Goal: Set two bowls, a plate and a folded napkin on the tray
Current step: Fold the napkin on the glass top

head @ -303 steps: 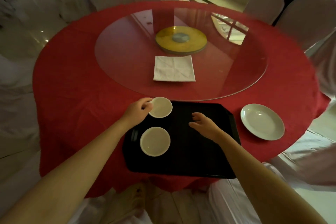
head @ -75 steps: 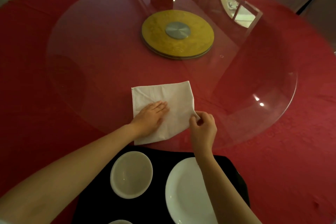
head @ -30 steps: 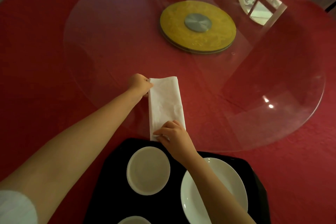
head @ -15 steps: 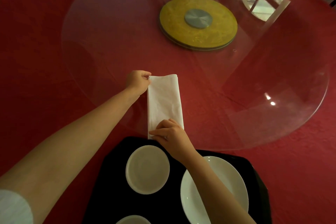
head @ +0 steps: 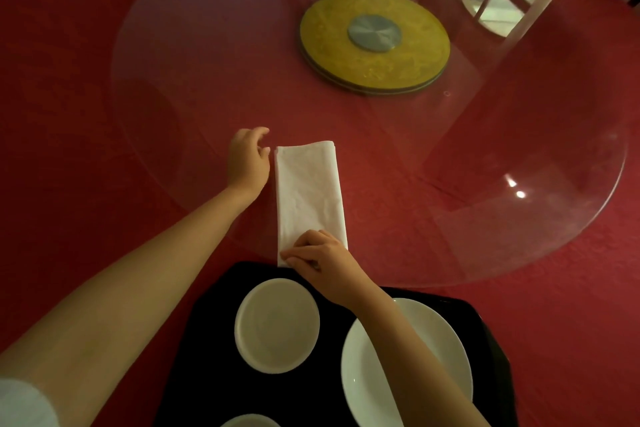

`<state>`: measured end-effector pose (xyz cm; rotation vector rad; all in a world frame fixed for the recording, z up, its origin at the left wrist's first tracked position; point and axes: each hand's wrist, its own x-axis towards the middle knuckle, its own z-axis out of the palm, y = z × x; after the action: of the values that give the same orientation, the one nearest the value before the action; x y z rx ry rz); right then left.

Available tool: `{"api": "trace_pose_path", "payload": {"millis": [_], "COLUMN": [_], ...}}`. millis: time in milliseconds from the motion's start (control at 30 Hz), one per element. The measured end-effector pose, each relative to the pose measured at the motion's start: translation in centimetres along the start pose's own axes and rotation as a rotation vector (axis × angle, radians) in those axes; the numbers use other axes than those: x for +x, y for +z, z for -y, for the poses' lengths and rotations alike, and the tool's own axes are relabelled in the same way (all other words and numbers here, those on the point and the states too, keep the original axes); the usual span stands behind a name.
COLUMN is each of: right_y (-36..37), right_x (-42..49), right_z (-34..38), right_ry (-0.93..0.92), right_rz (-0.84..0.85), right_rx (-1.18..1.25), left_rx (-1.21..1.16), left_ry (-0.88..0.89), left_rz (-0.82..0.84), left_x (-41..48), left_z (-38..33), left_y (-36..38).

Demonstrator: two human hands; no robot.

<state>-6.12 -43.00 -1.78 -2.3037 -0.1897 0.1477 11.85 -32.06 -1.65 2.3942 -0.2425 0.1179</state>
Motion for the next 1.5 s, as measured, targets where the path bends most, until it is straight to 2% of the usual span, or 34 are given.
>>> {"api": "trace_pose_path", "payload": {"millis": [67,133,233,333,400,467,533,567,667,733,1133,1233,1300,1367,1500], "right_y": [0.0,-0.1,-0.2,-0.4,-0.7,-1.0,-1.0,-1.0,-0.4,0.3,0.4,0.6,0.7,0.7,0.6], "right_x": [0.0,0.0,0.1,0.1,0.2,0.5,1.3,1.8,3.3,3.5,1.6,1.6,1.7,1.7,1.5], "right_z": [0.0,0.1,0.1,0.1,0.2,0.2,-0.3,-0.6,-1.7,-2.7,-3.8,-3.7,-3.7,-3.7,-3.6], "right_ry": [-0.004,-0.010,-0.016,-0.020,0.000,0.036,0.053,0.080,0.198,0.244,0.317,0.312,0.306,0.308,0.306], "right_rz": [-0.001,0.011,0.008,0.040,0.048,-0.090,-0.337,-0.381,-0.161,-0.084,-0.121,-0.128,-0.140,-0.137,-0.118], "right_rx": [0.009,0.008,0.026,0.015,0.036,0.032,-0.112,-0.186,-0.394,-0.487,-0.600,-0.603,-0.619,-0.627,-0.602], "left_rx": [-0.008,0.029,0.169,0.390,0.486,0.496,0.485,0.486,0.502,0.526,0.605,0.519,0.420,0.354,0.426], "left_ry": [0.048,0.205,0.405,0.435,0.419,0.411,0.416,0.424,0.442,0.444,0.385,0.565,0.670,0.662,0.667], "left_rz": [-0.093,-0.078,0.110,0.314,0.393,0.430,0.452,0.455,0.442,0.436,0.428,0.429,0.538,0.630,0.582], "left_x": [-0.9,-2.4,-4.4,-5.0,-5.1,-5.1,-5.2,-5.2,-5.3,-5.4,-4.9,-4.8,-4.4,-3.2,-1.8], "left_z": [-0.1,-0.4,-0.6,0.5,1.6,2.4,2.5,2.5,2.5,2.5,1.4,-0.3,-1.2,-1.5,-1.1], "left_y": [-0.5,-0.6,0.6,1.7,2.1,2.2,2.2,2.2,2.1,2.0,2.1,3.2,4.1,4.6,5.2]}}
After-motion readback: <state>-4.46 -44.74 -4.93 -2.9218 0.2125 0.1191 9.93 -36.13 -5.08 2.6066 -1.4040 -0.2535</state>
